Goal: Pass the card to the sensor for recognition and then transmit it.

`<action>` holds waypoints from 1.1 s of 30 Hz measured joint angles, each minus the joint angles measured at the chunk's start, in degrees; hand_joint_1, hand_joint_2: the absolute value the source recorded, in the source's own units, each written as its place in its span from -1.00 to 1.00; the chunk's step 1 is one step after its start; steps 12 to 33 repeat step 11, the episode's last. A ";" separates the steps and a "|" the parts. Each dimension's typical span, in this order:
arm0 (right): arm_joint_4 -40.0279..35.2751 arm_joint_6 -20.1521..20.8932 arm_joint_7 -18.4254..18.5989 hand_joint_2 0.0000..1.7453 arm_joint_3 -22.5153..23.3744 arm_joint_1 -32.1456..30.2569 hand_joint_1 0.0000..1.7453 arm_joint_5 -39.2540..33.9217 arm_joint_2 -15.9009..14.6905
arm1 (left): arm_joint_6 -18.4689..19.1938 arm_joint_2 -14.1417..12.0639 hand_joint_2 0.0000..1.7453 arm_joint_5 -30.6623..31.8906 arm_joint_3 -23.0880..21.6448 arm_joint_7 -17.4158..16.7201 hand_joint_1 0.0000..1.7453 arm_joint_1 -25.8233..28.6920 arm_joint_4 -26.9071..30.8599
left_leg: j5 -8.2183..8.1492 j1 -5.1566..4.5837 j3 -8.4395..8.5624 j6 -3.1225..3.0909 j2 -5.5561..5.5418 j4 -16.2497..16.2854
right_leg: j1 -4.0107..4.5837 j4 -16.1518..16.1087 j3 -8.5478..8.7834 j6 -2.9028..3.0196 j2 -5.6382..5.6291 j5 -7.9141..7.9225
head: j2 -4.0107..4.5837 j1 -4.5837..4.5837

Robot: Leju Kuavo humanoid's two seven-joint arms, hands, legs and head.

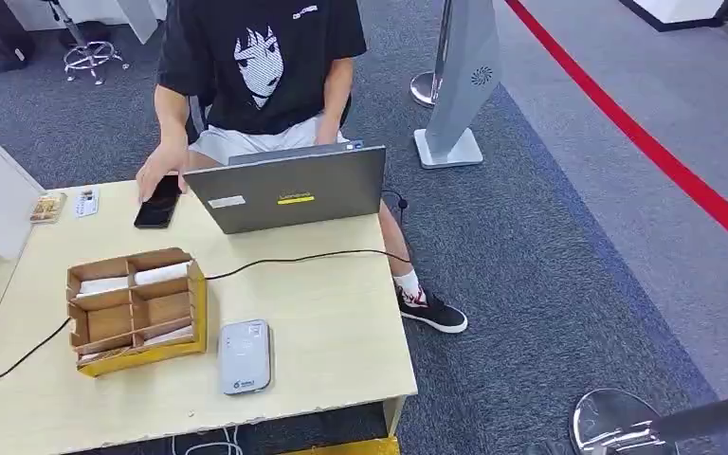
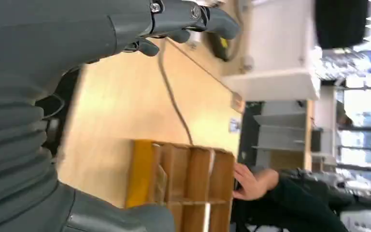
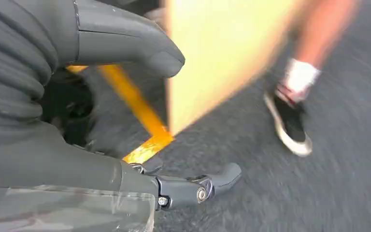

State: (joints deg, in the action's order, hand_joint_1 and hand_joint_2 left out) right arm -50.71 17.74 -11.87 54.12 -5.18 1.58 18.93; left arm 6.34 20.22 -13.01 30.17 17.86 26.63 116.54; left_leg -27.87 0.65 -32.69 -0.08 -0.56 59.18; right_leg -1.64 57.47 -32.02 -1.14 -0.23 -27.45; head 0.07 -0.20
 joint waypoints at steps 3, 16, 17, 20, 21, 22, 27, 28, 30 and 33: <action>-0.59 -1.53 1.12 1.00 -1.16 -1.35 -1.00 -4.25 0.09 | -0.52 0.04 1.00 -0.70 1.75 0.13 -1.00 0.65 -2.58 | -0.01 -0.01 -0.02 -0.01 -0.05 0.00 | -0.01 0.00 0.02 -0.01 0.02 -0.02 | 0.00 -0.04; -1.42 -18.68 6.03 1.00 -2.28 -2.22 -1.00 -4.67 0.26 | -7.41 0.09 1.00 -3.69 4.94 -5.77 -1.00 -0.88 -13.93 | -0.04 -0.03 0.01 -0.05 -0.04 0.00 | -0.03 0.00 0.09 -0.06 0.01 -0.05 | 0.00 -0.02; -1.42 -18.68 6.03 1.00 -2.28 -2.22 -1.00 -4.67 0.26 | -7.41 0.09 1.00 -3.69 4.94 -5.77 -1.00 -0.88 -13.93 | -0.04 -0.03 0.01 -0.05 -0.04 0.00 | -0.03 0.00 0.09 -0.06 0.01 -0.05 | 0.00 -0.02; -1.42 -18.68 6.03 1.00 -2.28 -2.22 -1.00 -4.67 0.26 | -7.41 0.09 1.00 -3.69 4.94 -5.77 -1.00 -0.88 -13.93 | -0.04 -0.03 0.01 -0.05 -0.04 0.00 | -0.03 0.00 0.09 -0.06 0.01 -0.05 | 0.00 -0.02; -1.42 -18.68 6.03 1.00 -2.28 -2.22 -1.00 -4.67 0.26 | -7.41 0.09 1.00 -3.69 4.94 -5.77 -1.00 -0.88 -13.93 | -0.04 -0.03 0.01 -0.05 -0.04 0.00 | -0.03 0.00 0.09 -0.06 0.01 -0.05 | 0.00 -0.02; -1.42 -18.68 6.03 1.00 -2.28 -2.22 -1.00 -4.67 0.26 | -7.41 0.09 1.00 -3.69 4.94 -5.77 -1.00 -0.88 -13.93 | -0.04 -0.03 0.01 -0.05 -0.04 0.00 | -0.03 0.00 0.09 -0.06 0.01 -0.05 | 0.00 -0.02; -1.42 -18.68 6.03 1.00 -2.28 -2.22 -1.00 -4.67 0.26 | -7.41 0.09 1.00 -3.69 4.94 -5.77 -1.00 -0.88 -13.93 | -0.04 -0.03 0.01 -0.05 -0.04 0.00 | -0.03 0.00 0.09 -0.06 0.01 -0.05 | 0.00 -0.02; -1.42 -18.68 6.03 1.00 -2.28 -2.22 -1.00 -4.67 0.26 | -7.41 0.09 1.00 -3.69 4.94 -5.77 -1.00 -0.88 -13.93 | -0.04 -0.03 0.01 -0.05 -0.04 0.00 | -0.03 0.00 0.09 -0.06 0.01 -0.05 | 0.00 -0.02; -1.42 -18.68 6.03 1.00 -2.28 -2.22 -1.00 -4.67 0.26 | -7.41 0.09 1.00 -3.69 4.94 -5.77 -1.00 -0.88 -13.93 | -0.04 -0.03 0.01 -0.05 -0.04 0.00 | -0.03 0.00 0.09 -0.06 0.01 -0.05 | 0.00 -0.02; -1.42 -18.68 6.03 1.00 -2.28 -2.22 -1.00 -4.67 0.26 | -7.41 0.09 1.00 -3.69 4.94 -5.77 -1.00 -0.88 -13.93 | -0.04 -0.03 0.01 -0.05 -0.04 0.00 | -0.03 0.00 0.09 -0.06 0.01 -0.05 | 0.00 -0.02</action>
